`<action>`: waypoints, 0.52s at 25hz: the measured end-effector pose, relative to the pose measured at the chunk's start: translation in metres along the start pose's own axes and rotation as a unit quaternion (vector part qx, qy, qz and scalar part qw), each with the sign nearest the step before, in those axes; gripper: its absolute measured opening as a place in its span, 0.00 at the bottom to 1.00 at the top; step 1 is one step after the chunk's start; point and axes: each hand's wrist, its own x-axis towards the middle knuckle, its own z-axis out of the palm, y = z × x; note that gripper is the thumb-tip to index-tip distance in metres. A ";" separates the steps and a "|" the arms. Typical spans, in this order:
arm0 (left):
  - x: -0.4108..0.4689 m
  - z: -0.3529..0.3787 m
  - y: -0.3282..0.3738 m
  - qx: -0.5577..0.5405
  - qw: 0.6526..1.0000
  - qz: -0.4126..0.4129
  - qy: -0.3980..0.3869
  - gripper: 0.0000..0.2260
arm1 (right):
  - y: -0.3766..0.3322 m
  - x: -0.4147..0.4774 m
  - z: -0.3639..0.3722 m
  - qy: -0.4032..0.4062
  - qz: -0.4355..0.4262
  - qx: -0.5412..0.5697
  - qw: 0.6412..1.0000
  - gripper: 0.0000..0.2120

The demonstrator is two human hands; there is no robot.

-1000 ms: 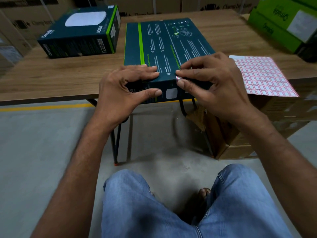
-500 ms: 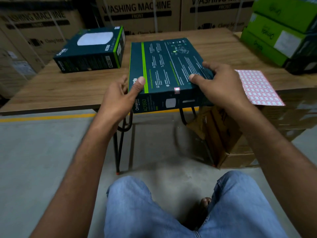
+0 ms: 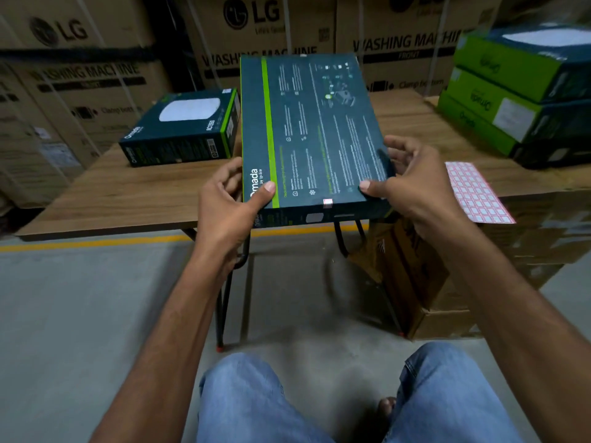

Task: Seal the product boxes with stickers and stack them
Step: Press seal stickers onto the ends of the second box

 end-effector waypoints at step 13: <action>0.043 -0.006 0.004 0.087 0.992 0.091 -0.002 0.41 | -0.010 0.031 0.008 0.017 -0.058 -0.039 0.997 0.44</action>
